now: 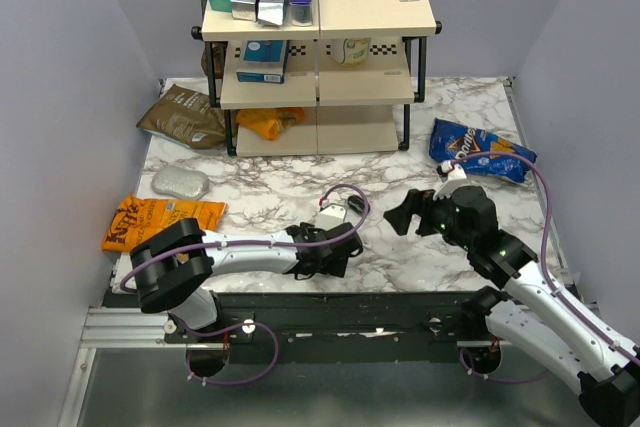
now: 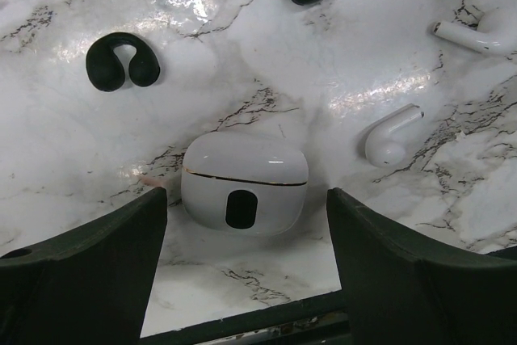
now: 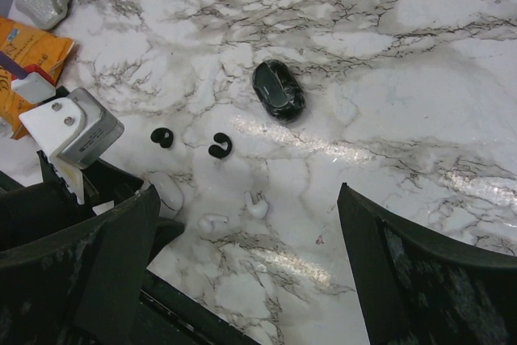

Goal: Insert the wireless bluetooth earbuds into the charging case
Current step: Pick up the charging case at the center of the board.

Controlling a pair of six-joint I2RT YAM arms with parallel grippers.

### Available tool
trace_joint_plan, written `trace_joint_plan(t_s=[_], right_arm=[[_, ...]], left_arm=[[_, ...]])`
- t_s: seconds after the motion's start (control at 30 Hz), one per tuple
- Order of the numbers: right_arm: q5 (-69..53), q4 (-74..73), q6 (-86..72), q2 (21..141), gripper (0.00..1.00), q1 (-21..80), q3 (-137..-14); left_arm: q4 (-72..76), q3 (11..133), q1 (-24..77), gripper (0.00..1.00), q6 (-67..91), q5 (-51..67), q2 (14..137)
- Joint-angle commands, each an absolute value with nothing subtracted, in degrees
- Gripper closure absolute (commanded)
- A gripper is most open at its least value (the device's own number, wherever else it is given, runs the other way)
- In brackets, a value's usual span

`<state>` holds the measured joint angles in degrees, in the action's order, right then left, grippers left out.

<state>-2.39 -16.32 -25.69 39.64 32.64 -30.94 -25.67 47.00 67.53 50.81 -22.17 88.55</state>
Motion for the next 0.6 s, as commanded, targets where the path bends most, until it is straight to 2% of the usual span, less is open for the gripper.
trace_joint_plan(t_s=[0.0,0.57], right_arm=[[-2.99,-18.19,-26.72,38.76,0.00,32.87,-31.03],[-2.46,-19.16,-26.89,37.97,0.00,32.96,-30.15]], left_arm=[[-23.64,45.79,67.94,0.16,47.82,-19.69,87.19],[-22.94,45.97,64.42,0.18,42.80,-19.69,87.19]])
